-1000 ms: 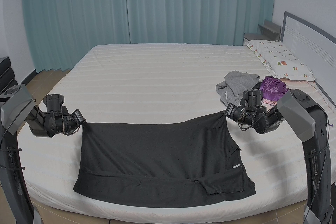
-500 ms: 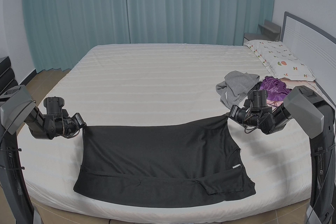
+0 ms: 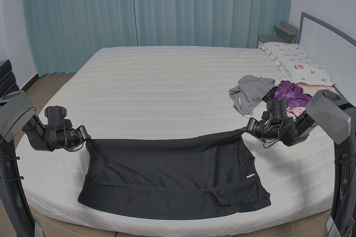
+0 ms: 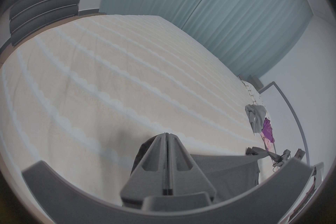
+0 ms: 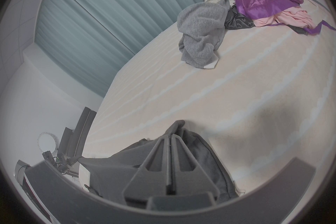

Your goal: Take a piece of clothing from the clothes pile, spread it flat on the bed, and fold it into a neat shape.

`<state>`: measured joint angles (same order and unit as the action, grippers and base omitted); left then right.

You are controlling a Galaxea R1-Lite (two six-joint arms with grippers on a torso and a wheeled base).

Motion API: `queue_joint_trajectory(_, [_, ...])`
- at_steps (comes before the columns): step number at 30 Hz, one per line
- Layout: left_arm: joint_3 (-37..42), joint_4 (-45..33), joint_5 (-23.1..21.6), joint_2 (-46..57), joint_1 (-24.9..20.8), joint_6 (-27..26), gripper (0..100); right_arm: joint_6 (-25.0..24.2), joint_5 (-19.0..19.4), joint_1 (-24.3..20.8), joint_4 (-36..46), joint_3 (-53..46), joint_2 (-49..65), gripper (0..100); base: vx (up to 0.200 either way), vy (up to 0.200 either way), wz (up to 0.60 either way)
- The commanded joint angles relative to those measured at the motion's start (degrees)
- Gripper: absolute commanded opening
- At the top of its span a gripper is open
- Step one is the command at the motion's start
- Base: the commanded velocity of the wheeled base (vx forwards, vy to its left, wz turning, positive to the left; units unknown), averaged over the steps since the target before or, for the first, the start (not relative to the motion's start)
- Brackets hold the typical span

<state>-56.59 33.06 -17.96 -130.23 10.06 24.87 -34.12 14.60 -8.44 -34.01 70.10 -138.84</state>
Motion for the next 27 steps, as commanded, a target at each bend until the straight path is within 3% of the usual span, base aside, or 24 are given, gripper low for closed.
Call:
queue_joint_trajectory(1, [2.8, -0.01, 0.03, 2.61, -0.04, -0.79, 0, -0.16, 0.34, 0.09, -0.09, -2.68, 2.43, 0, 0.0, 0.0, 0.0])
queue_joint_trajectory(27, [16.51, -0.01, 0.2, 10.96, -0.65, -3.86, 0, 1.95, 3.59, 0.44, -2.64, -23.6, 11.84, 0, 0.0, 0.0, 0.0])
